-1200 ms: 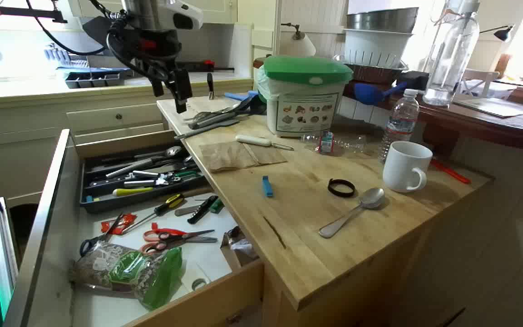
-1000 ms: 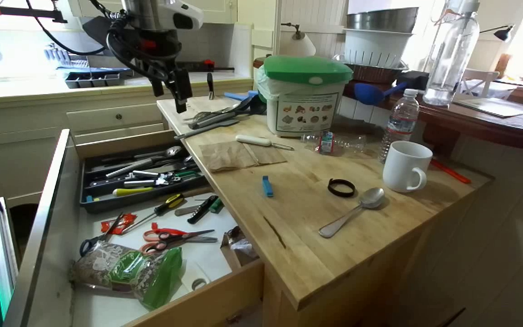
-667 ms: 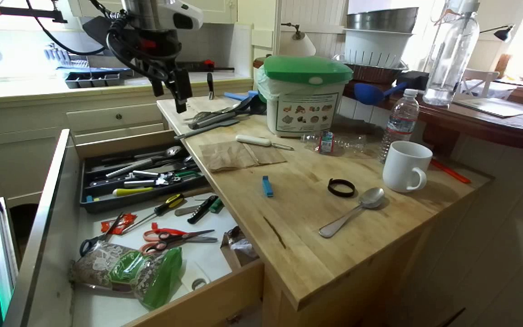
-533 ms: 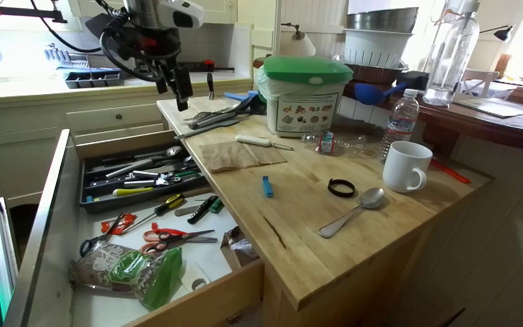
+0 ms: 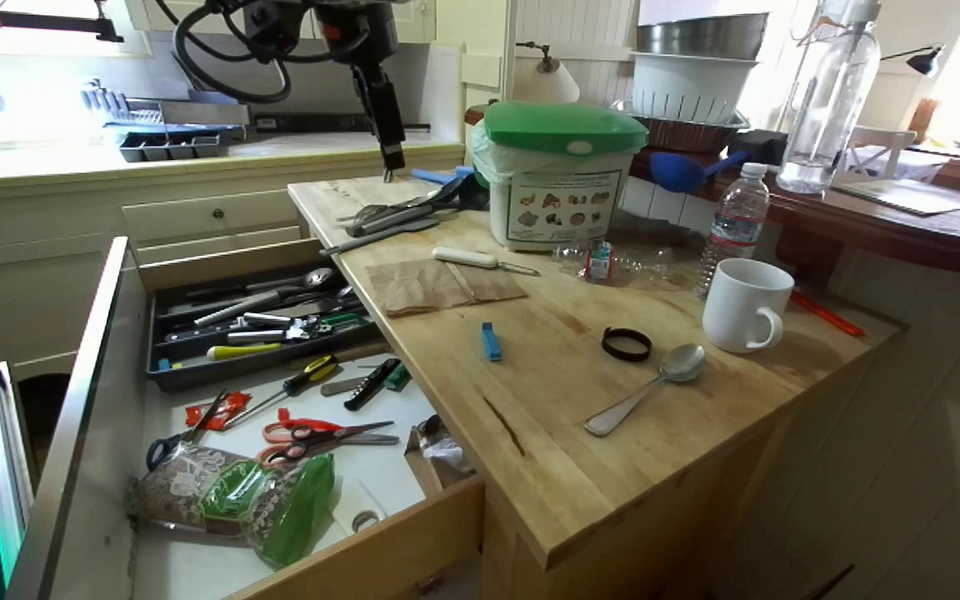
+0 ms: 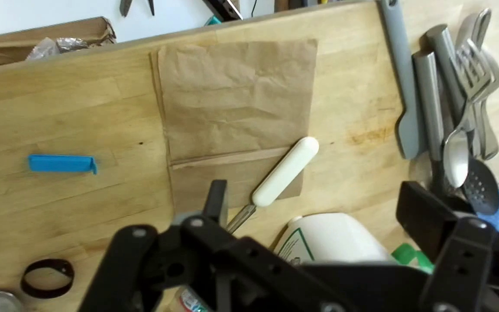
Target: Put the white potato peeler inside the utensil holder in the drawer
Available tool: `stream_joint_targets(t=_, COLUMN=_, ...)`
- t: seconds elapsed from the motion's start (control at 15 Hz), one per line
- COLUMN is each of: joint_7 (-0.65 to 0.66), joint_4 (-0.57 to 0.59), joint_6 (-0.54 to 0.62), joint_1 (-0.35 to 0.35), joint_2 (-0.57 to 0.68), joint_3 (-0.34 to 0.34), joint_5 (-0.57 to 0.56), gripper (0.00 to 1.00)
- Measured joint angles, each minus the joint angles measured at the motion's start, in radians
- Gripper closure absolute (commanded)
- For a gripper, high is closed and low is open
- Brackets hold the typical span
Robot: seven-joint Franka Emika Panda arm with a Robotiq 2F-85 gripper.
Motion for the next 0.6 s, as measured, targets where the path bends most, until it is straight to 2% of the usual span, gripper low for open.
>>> stream_joint_targets(t=0.27, joint_7=0.245, joint_4=0.097, joint_6=0.0, joint_1=-0.029, joint_2=0.105, joint_3=0.059, joint_5=-0.08, gripper=0.0)
stream_joint_targets(t=0.53, joint_7=0.287, joint_4=0.122, joint_6=0.0, joint_1=-0.034, joint_2=0.142, joint_3=0.069, joint_5=-0.089, gripper=0.0)
stream_joint_targets(t=0.6, joint_7=0.33, joint_4=0.122, joint_6=0.0, joint_1=-0.041, joint_2=0.142, joint_3=0.069, joint_5=-0.093, gripper=0.0)
